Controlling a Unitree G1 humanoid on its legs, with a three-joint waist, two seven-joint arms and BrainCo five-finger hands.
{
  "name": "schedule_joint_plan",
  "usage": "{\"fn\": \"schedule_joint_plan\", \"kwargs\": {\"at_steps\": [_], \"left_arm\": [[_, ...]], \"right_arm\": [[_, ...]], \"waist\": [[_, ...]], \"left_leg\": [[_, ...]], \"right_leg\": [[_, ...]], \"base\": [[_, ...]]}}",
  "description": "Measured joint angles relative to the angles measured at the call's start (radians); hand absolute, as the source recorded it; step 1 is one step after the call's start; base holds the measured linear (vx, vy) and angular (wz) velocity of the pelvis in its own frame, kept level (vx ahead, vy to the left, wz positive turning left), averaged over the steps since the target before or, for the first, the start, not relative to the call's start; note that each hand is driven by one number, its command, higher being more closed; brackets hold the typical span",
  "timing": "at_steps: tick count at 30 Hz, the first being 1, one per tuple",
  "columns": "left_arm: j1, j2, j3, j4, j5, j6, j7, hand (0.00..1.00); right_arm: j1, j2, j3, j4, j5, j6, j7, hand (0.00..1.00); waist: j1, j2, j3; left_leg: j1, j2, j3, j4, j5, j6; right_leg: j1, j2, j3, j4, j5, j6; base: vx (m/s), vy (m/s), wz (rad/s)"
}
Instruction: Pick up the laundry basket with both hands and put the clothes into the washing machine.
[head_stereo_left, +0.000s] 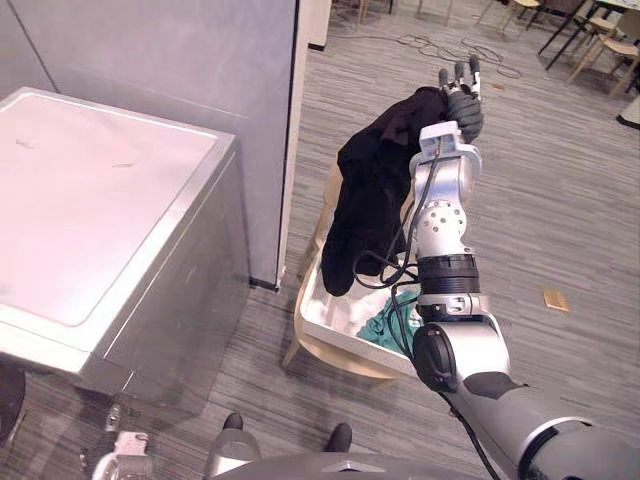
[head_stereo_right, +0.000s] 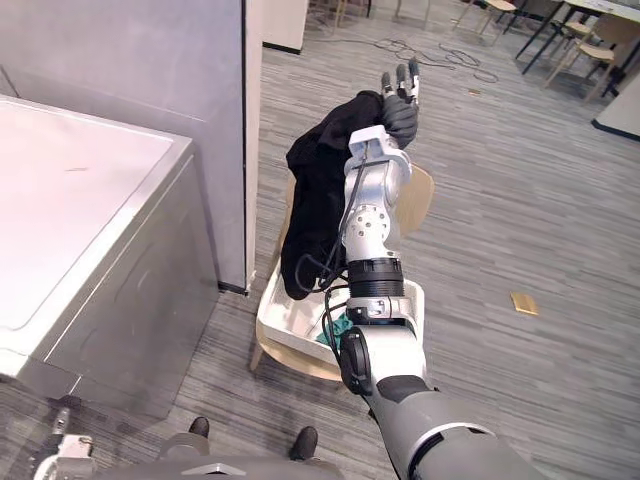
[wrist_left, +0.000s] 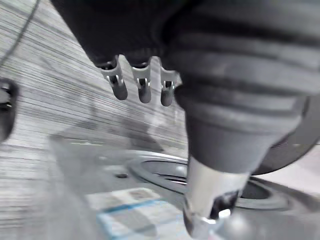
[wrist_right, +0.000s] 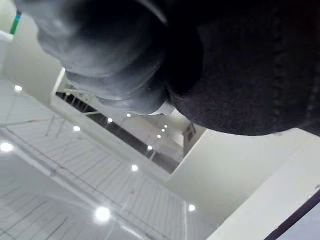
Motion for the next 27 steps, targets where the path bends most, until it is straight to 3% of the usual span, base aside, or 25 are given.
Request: {"fn": "schedule_joint_plan", "kwargs": {"at_steps": [6,12,16,17,21,27], "left_arm": [[0.006,0.001,-0.003,-0.362,0.061,-0.032,0.061,0.0],[0.012,0.007,-0.052,-0.771,0.216,-0.039,0.132,0.0],[-0.001,0.037,-0.061,-1.031,0.357,-0.052,0.157,0.0],[-0.018,0.097,-0.048,-1.051,0.399,-0.077,0.156,0.0],[-0.096,0.235,-0.021,-1.047,0.41,-0.12,0.155,0.0],[-0.205,0.38,-0.097,-0.883,0.377,-0.138,0.094,0.0]], "right_arm": [[0.0,0.041,0.002,-0.007,-0.059,-0.001,-0.028,1.0],[0.008,0.105,0.046,-0.047,-0.061,0.003,-0.029,1.0],[0.019,0.127,0.103,-0.041,-0.099,0.018,-0.028,1.0],[0.019,0.128,0.128,-0.039,-0.107,0.03,-0.028,1.0],[0.019,0.125,0.138,-0.016,-0.129,0.036,-0.025,1.0],[0.019,0.117,0.146,0.013,-0.126,0.037,-0.013,1.0]], "waist": [[0.006,0.017,-0.01],[0.016,0.025,-0.016],[0.013,0.053,-0.03],[0.017,0.073,-0.039],[0.016,0.105,-0.055],[0.001,0.115,-0.053]], "left_leg": [[0.001,-0.001,-0.031,0.0,0.006,0.001],[0.005,-0.001,-0.059,0.0,0.009,0.0],[0.018,-0.008,-0.079,0.0,0.009,0.001],[0.018,-0.01,-0.079,-0.001,0.009,0.001],[0.026,-0.01,-0.079,-0.001,0.01,0.002],[0.036,-0.005,-0.042,-0.016,0.016,0.001]], "right_leg": [[0.025,-0.001,-0.037,0.0,-0.007,0.005],[0.049,-0.002,-0.07,0.0,-0.013,0.01],[0.073,-0.008,-0.091,0.0,-0.027,0.007],[0.074,-0.009,-0.092,0.0,-0.027,0.007],[0.082,-0.009,-0.092,0.0,-0.026,0.006],[0.065,-0.005,-0.064,0.0,-0.015,-0.005]], "base": [[-0.02,-0.017,0.19],[-0.01,-0.012,0.16],[-0.02,0.001,0.17],[-0.03,0.009,0.03],[0.0,0.0,0.0],[-0.04,0.002,-0.17]]}}
